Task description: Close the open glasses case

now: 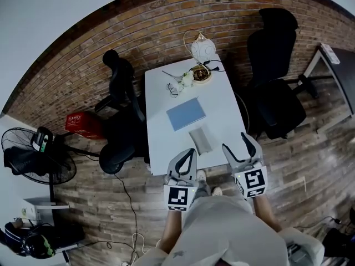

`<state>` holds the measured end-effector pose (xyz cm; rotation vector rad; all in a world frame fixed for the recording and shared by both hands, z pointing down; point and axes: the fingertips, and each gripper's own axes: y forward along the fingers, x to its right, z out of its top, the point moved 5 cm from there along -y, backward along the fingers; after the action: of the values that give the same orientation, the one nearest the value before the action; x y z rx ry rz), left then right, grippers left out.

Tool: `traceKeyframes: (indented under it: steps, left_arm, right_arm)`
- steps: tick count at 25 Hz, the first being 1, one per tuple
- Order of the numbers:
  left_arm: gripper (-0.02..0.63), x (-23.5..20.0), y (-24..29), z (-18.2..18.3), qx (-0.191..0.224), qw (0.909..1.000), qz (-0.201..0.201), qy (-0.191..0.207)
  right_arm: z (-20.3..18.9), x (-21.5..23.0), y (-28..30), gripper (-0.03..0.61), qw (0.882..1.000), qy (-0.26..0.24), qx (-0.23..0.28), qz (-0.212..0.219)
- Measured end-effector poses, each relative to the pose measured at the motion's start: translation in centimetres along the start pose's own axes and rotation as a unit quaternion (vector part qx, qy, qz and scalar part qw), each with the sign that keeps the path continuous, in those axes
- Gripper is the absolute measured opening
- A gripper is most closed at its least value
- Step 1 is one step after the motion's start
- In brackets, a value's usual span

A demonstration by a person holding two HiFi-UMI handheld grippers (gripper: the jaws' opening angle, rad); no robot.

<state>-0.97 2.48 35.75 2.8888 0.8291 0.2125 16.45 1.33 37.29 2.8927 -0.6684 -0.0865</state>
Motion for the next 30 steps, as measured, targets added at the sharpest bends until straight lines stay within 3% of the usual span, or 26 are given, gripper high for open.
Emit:
traceKeyframes:
  steps: [11, 30]
  left_arm:
    - [0.005, -4.6, 4.7, -1.6, -0.010, 0.9996, -0.019, -0.018]
    - [0.005, -10.5, 12.9, -8.5, -0.044, 0.9922, -0.105, -0.052]
  right_arm:
    - [0.0, 1.0, 5.6, 0.299, 1.000, -0.009, -0.013, -0.018]
    - [-5.0, 1.1, 13.6, 0.299, 0.989, 0.023, -0.125, -0.075]
